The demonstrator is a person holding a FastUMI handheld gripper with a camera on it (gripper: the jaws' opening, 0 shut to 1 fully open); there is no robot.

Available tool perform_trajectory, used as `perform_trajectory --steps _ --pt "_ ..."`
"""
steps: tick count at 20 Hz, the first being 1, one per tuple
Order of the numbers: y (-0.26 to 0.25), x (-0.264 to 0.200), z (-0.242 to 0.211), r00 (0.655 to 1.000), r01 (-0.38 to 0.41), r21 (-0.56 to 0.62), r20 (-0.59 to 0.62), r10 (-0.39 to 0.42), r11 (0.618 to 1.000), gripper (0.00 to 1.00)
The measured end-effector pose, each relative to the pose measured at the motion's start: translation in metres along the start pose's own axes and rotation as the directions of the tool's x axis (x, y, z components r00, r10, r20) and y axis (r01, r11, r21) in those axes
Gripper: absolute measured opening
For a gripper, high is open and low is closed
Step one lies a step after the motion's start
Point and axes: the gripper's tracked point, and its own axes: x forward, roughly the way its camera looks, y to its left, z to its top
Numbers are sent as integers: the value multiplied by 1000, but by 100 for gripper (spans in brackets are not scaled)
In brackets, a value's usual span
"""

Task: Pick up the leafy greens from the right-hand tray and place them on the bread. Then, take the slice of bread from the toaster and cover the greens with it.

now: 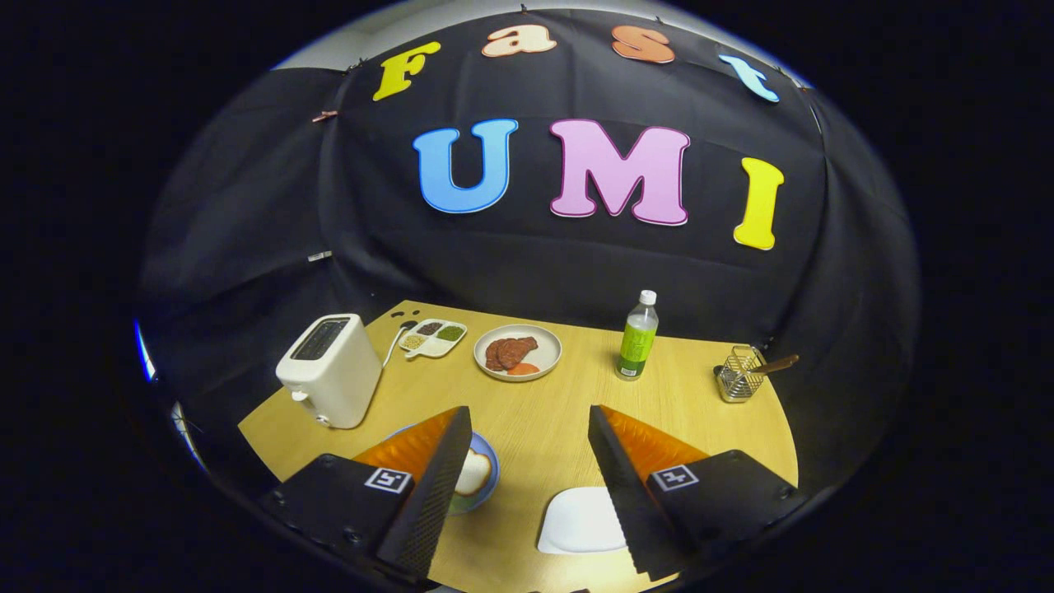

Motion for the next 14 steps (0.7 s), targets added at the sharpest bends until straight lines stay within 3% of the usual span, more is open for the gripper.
perform_trajectory --steps 6,14 --pt "-3 -27 21 996 -2 -13 94 4 1000 92" --pt "-17 -41 9 993 5 -33 121 -1 999 92"
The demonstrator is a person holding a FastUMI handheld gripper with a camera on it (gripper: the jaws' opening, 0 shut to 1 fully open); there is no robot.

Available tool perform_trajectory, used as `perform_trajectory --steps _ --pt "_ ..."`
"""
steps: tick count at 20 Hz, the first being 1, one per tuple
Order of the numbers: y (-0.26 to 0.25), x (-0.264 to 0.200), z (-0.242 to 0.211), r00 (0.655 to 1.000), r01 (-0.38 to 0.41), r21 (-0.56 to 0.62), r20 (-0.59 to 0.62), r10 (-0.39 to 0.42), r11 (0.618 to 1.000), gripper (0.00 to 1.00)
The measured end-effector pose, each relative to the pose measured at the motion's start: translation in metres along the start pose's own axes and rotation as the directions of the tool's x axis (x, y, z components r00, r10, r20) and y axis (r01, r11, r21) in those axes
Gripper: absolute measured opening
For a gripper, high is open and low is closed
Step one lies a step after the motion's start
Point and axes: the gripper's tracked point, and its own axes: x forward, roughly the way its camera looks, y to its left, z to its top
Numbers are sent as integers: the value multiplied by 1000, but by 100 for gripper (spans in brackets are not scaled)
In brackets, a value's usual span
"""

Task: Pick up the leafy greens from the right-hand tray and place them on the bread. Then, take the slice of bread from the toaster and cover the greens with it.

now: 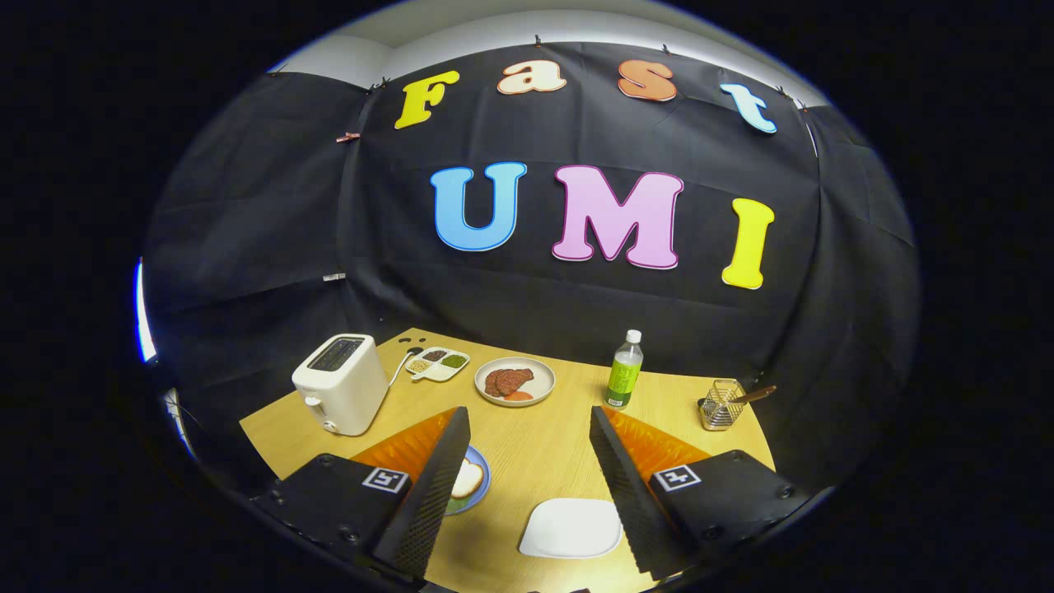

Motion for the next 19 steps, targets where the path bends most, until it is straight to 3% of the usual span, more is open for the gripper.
perform_trajectory --steps 7,19 --pt "-18 -3 -16 999 19 23 -28 -19 1000 92" --pt "-11 -1 -12 1000 -11 7 -22 12 1000 92"
